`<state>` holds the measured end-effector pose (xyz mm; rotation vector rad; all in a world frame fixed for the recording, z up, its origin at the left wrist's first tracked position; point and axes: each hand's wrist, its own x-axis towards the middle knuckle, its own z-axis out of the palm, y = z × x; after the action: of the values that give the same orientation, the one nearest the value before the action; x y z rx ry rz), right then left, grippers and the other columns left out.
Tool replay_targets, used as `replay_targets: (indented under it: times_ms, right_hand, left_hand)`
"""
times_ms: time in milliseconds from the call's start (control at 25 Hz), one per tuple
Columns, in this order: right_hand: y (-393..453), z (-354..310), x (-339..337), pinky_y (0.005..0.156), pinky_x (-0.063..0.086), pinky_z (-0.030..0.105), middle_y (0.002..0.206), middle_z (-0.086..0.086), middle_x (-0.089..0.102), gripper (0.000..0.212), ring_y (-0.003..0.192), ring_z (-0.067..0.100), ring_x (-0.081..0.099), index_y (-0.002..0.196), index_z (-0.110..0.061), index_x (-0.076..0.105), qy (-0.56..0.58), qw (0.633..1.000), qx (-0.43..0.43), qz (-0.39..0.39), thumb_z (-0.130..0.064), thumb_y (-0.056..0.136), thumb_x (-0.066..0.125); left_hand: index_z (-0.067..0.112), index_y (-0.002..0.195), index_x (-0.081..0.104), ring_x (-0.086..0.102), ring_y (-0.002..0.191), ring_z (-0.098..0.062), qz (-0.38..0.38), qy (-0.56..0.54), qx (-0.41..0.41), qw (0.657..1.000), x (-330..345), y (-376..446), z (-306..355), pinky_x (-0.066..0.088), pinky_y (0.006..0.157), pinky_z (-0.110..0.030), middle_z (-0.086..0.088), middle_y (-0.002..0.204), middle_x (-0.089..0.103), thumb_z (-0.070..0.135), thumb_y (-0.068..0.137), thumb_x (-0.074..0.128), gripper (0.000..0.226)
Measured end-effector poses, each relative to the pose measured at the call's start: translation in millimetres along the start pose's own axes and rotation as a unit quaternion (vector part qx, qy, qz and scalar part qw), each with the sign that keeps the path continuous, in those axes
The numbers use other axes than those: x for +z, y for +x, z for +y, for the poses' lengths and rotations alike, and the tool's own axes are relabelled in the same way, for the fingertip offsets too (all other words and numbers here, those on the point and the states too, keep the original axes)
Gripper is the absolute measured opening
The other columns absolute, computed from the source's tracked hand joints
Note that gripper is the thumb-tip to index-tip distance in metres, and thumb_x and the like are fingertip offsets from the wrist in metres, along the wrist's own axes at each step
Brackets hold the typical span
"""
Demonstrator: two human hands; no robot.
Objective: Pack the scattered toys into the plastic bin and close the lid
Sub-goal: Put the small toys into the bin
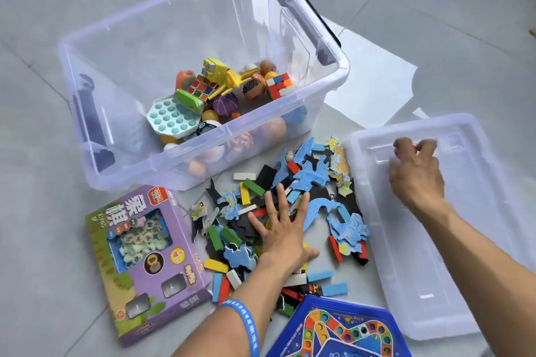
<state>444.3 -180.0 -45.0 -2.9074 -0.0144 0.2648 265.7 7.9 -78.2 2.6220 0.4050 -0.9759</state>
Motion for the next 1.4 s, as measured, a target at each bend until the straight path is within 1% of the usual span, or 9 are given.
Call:
replay_targets:
  times_ms: [240,400,560,640,720,840,960,1160,1400]
  right_hand:
    - [10.8,5.2,-16.5,0.074,0.039,0.039,0.103,0.022,0.059,0.017,0.09,0.038,0.056,0.102,-0.008,0.044,0.1,0.989,0.09,-0.057,-0.017,0.091,0.052]
    - [-86.9,-18.0,-14.3,0.063,0.042,0.039,0.084,0.007,0.062,0.023,0.073,0.027,0.056,0.102,-0.022,0.048,0.297,0.945,0.131,-0.043,-0.031,0.081,0.048]
    - [-216.6,-17.8,2.9,0.05,0.042,0.033,0.065,0.002,0.057,0.015,0.057,0.018,0.049,0.069,-0.021,0.057,0.478,0.832,0.236,-0.154,-0.032,0.075,0.047]
    - [-255.6,-11.9,7.4,0.046,0.038,0.029,0.061,0.006,0.051,0.019,0.051,0.017,0.043,0.075,-0.013,0.057,0.577,0.717,0.345,-0.184,-0.027,0.082,0.046]
    - [-277.6,-14.9,-4.0,0.047,0.041,0.028,0.069,0.012,0.057,0.02,0.052,0.019,0.047,0.088,-0.004,0.058,0.643,0.619,0.398,-0.213,-0.02,0.087,0.047]
    - [-288.4,-49.4,-23.5,0.05,0.05,0.032,0.082,0.016,0.061,0.011,0.06,0.022,0.056,0.087,-0.003,0.058,0.682,0.572,0.388,-0.238,-0.014,0.086,0.059]
    - [-280.8,-117.1,-58.6,0.072,0.056,0.038,0.091,0.017,0.058,0.019,0.078,0.027,0.06,0.1,-0.004,0.06,0.739,0.511,0.354,-0.259,-0.021,0.093,0.056]
    - [-229.2,-228.3,-147.6,0.105,0.043,0.05,0.13,0.023,0.053,0.047,0.115,0.037,0.057,0.133,0.003,0.047,0.817,0.449,0.233,-0.277,-0.029,0.1,0.047]
    - [-218.8,-252.1,-168.9,0.113,0.037,0.047,0.156,0.023,0.028,0.061,0.141,0.04,0.034,0.15,0.003,0.027,0.802,0.497,0.202,-0.263,-0.03,0.102,0.045]
  left_hand:
    - [0.041,0.146,-0.024,-0.034,0.141,-0.023,0.105,-0.066,-0.004,0.992,22.2,-48.3,-24.2,-0.013,0.115,-0.051,0.001,0.151,-0.041,0.037,0.087,0.065,0.107]
    - [0.028,0.142,0.033,0.03,0.134,-0.022,0.172,-0.082,0.032,0.981,39.3,-79.1,-46.7,0.043,0.102,-0.033,0.003,0.144,0.029,0.034,0.091,0.061,0.058]
    - [0.024,0.123,0.053,0.044,0.101,-0.015,0.159,-0.165,0.032,0.973,28.3,-82.4,-59.8,0.046,0.082,-0.029,0.004,0.108,0.044,0.037,0.082,0.072,0.046]
    - [0.024,0.113,0.058,0.052,0.092,-0.016,0.155,-0.253,-0.018,0.955,20.5,-89.2,-62.7,0.048,0.077,-0.028,0.003,0.104,0.051,0.034,0.081,0.073,0.037]
    - [0.019,0.103,0.061,0.06,0.078,-0.019,0.131,-0.493,-0.121,0.852,3.1,-111.5,-59.3,0.051,0.065,-0.029,-0.006,0.102,0.059,0.027,0.086,0.068,0.02]
    - [0.008,0.104,0.06,0.059,0.063,-0.025,0.058,-0.798,-0.211,0.562,-15.0,-153.1,-48.8,0.048,0.047,-0.025,-0.022,0.097,0.058,0.016,0.095,0.054,0.014]
    - [-0.005,0.117,0.052,0.053,0.061,-0.024,0.027,-0.886,-0.198,0.419,-53.2,-189.9,-49.5,0.046,0.041,-0.023,-0.022,0.085,0.056,0.013,0.095,0.05,0.03]
    - [-0.004,0.133,0.044,0.061,0.095,-0.032,0.098,-0.929,-0.048,0.353,-189.2,-212.9,-80.6,0.052,0.076,-0.033,-0.026,0.119,0.054,0.024,0.099,0.046,0.044]
    - [0.002,0.15,0.021,0.028,0.143,-0.033,0.131,-0.911,-0.035,0.389,-222.9,-223.9,-110.3,0.029,0.113,-0.043,-0.021,0.155,0.026,0.04,0.101,0.039,0.065]
